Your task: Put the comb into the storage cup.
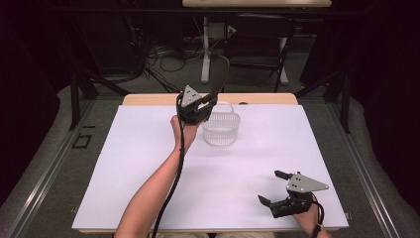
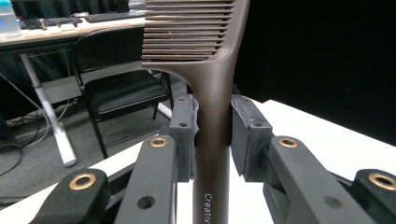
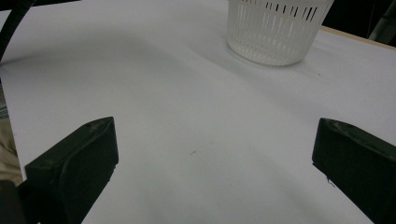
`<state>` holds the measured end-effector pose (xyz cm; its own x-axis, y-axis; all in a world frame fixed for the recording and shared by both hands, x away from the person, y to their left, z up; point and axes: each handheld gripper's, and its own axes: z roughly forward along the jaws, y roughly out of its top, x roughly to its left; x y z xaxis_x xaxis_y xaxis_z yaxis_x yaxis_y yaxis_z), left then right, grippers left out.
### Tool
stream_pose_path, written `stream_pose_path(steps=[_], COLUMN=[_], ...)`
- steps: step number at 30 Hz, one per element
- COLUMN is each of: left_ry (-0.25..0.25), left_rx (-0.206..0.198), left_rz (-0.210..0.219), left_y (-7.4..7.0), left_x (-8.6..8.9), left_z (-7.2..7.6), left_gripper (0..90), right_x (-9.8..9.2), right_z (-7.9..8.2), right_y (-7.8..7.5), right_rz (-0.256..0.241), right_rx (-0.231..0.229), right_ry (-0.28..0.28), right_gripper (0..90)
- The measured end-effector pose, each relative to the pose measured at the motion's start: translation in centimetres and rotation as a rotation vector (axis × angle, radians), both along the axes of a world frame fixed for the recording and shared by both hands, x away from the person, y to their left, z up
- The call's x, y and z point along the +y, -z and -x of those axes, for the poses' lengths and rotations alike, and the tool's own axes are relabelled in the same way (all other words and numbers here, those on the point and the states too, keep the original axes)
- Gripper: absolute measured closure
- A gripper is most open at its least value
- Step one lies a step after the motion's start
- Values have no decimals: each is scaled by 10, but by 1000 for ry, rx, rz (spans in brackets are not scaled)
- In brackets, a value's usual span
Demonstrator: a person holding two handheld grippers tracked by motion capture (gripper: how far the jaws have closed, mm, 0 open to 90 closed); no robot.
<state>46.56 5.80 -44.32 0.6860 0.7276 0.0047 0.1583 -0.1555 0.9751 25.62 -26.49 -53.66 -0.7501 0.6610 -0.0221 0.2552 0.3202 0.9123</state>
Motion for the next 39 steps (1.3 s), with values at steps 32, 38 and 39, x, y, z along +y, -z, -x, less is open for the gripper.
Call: stream_pose_path(steps=[32,38,39], left_ry=[16,19,19], left_rx=[13,20,23], left_rz=[9,14,16], left_y=[17,22,23], left_x=[-9,-9,-9], left_z=[-11,-12,-12], left_gripper=[720,720,720], right_x=[0,0,0], right_z=[0,0,0], right_y=[0,0,0], right_rz=[-7,-6,-6], right_rx=[6,8,7], right_ry=[-4,-6,-7], right_gripper=[1,1,0])
